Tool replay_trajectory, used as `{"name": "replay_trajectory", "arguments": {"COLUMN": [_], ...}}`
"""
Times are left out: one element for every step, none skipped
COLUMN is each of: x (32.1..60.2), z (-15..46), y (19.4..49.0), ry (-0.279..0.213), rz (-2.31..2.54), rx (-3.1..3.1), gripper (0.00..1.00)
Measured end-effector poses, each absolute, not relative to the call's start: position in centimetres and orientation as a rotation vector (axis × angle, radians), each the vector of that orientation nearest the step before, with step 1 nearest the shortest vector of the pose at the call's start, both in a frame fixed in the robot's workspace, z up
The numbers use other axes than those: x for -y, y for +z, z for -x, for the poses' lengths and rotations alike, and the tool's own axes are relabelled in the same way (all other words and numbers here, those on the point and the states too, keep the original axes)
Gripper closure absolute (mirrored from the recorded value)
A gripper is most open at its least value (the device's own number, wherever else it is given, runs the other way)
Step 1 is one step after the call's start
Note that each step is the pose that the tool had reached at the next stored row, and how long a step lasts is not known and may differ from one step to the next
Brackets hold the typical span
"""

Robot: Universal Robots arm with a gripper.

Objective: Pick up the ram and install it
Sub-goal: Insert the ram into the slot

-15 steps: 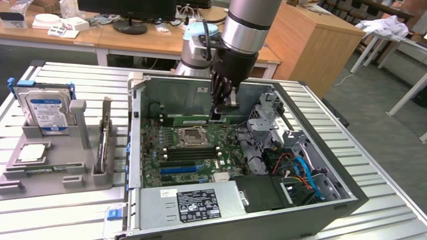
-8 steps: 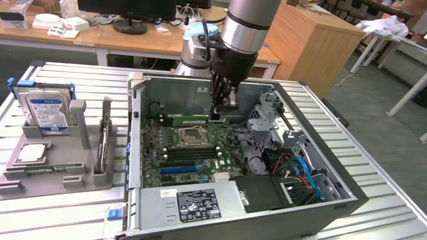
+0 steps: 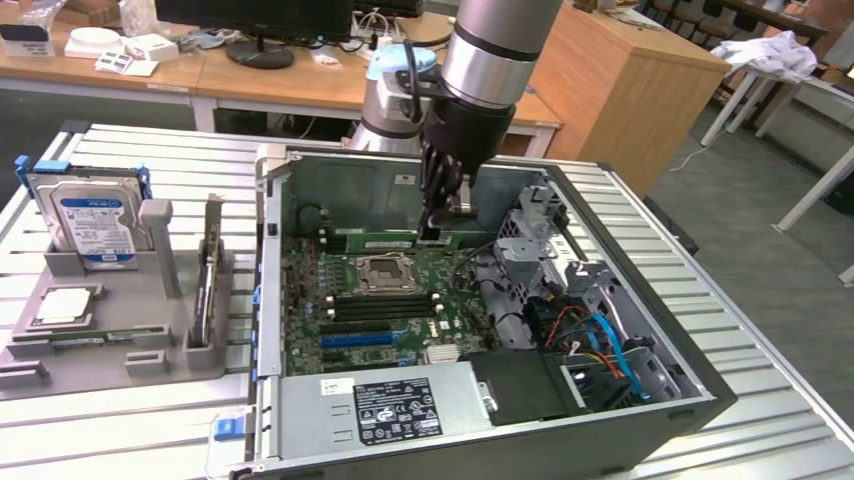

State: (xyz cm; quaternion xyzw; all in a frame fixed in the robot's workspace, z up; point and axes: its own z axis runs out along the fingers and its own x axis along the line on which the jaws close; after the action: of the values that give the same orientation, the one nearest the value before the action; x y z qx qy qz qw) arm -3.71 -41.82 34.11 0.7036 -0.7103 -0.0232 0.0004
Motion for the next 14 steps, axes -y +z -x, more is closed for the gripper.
{"name": "replay_trajectory", "arguments": {"x": [41.8,41.8,41.8,41.8,41.8,41.8,41.8,41.8,41.8,41.8,41.8,41.8,41.8,41.8], "z": [3.7,3.7,3.7,3.7,3.7,3.7,3.7,3.7,3.7,3.7,3.7,3.7,3.7,3.7], "y": [34.0,33.9,33.8,33.6,33.6,33.5,33.4,33.3,33.3,33.2,33.2,33.1,33.1,33.0], "ry": [-0.073,-0.072,-0.072,-0.072,-0.072,-0.072,-0.072,-0.072,-0.072,-0.072,-0.072,-0.072,-0.072,-0.072], "rz": [-2.209,-2.209,-2.209,-2.21,-2.209,-2.209,-2.209,-2.209,-2.209,-2.209,-2.209,-2.209,-2.209,-2.209], "rx": [2.231,2.23,2.231,2.231,2.231,2.23,2.231,2.231,2.231,2.23,2.231,2.23,2.231,2.23], "gripper": [0.89,0.89,0.89,0.89,0.89,0.89,0.89,0.89,0.89,0.89,0.89,0.89,0.89,0.89]}}
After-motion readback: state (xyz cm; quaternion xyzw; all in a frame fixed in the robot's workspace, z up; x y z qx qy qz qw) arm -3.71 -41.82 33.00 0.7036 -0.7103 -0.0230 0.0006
